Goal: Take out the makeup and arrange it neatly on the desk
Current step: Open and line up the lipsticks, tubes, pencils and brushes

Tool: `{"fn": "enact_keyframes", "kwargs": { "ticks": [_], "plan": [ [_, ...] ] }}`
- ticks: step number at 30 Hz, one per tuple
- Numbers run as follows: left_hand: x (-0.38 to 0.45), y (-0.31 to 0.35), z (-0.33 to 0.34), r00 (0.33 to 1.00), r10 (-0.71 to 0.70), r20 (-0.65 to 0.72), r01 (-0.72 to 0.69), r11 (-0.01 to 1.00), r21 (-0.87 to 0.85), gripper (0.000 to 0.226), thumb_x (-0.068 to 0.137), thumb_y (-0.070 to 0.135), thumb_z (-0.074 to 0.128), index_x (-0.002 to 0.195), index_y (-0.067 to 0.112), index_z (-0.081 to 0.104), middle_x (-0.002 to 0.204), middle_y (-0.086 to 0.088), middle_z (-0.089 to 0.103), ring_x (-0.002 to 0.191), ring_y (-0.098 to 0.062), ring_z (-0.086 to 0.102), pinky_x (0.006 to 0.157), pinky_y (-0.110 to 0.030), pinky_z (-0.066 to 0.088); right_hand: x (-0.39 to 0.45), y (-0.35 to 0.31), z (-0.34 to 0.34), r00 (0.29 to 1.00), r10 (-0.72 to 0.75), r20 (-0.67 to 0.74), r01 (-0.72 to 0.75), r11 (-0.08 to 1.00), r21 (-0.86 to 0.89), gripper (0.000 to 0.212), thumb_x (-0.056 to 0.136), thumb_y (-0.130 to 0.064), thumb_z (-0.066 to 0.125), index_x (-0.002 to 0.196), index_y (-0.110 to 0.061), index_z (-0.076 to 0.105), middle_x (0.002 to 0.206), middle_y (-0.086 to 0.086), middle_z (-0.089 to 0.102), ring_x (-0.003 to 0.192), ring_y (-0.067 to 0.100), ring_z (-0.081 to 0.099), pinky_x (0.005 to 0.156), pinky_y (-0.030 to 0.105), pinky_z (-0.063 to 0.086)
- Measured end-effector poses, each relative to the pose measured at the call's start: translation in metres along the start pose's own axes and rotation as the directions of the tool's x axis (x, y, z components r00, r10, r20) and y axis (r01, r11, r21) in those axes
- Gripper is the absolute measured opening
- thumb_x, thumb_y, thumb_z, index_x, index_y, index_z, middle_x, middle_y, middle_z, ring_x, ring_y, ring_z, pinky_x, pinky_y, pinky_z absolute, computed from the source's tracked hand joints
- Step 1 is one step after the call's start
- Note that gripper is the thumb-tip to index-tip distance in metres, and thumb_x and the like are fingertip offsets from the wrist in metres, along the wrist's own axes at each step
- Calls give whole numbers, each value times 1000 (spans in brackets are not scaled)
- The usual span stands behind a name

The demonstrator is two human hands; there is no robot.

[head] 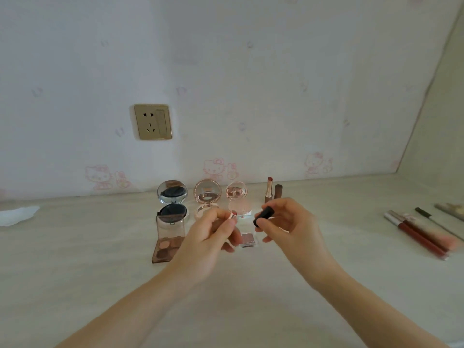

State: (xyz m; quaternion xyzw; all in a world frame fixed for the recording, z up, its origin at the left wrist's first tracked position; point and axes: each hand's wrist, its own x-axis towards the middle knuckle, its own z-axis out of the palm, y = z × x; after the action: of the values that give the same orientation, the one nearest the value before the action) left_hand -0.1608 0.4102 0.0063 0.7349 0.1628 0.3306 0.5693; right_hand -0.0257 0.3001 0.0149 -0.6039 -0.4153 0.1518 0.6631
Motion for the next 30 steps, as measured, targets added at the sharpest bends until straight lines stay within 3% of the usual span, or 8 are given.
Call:
{"fn": "enact_keyframes", "kwargs": {
  "ticks": [5,8,12,14,16,20,27,30],
  "plan": [
    [44,6,34,999,10,-35,-5,991,136,13,94,19,58,97,11,68,79,1,64,72,-2,58,72,-23,52,21,8,-31,1000,4,-23,-6,994,-105,16,82,-6,70,92,-16,64,86,-2,69,80,15,68,63,28,58],
    [73,2,52,999,25,-32,-16,968,249,13,93,28,61,89,21,71,66,16,57,64,-2,50,65,-20,42,40,22,-48,991,71,-111,-86,987,-139,13,82,-8,70,89,-17,64,85,0,70,80,16,67,61,27,56],
    [109,2,74,999,-2,-39,16,939,343,20,94,28,60,91,12,72,63,10,56,59,-7,48,55,-14,38,80,51,-72,968,162,-191,-206,948,-242,11,81,-10,70,87,-16,63,88,6,70,84,20,67,74,41,58],
    [124,0,81,998,-36,-43,49,928,370,20,93,29,61,95,12,72,75,2,64,71,-13,58,71,-24,50,96,63,-80,963,157,-218,-222,921,-319,11,78,-13,70,83,-20,62,84,0,70,81,19,67,77,43,57],
    [135,-4,86,996,-79,-39,87,921,380,18,91,28,64,94,13,73,75,1,66,76,-17,62,82,-36,53,109,72,-81,964,166,-207,-237,889,-392,11,78,-15,70,82,-21,62,83,-3,69,77,18,65,71,35,55],
    [149,-15,89,996,-86,-36,92,829,552,12,87,24,68,85,14,74,81,-1,68,81,-20,65,76,-31,52,121,85,-73,964,221,-149,-265,847,-461,12,79,-12,68,88,-18,62,83,-1,69,77,16,59,55,20,40],
    [162,-24,86,987,-148,-62,156,792,590,18,73,12,80,81,0,70,86,-15,71,82,-30,70,79,-44,57,112,97,-67,983,173,-63,-183,873,-452,19,80,-9,67,90,-24,63,88,-4,68,87,13,64,71,21,50],
    [164,-27,86,986,-159,-55,158,761,629,16,72,12,80,82,2,72,82,-10,70,82,-26,68,79,-38,56,112,99,-69,985,165,-52,-170,868,-467,22,81,-9,66,94,-26,62,83,-7,64,83,9,61,63,13,44]
  ]
}}
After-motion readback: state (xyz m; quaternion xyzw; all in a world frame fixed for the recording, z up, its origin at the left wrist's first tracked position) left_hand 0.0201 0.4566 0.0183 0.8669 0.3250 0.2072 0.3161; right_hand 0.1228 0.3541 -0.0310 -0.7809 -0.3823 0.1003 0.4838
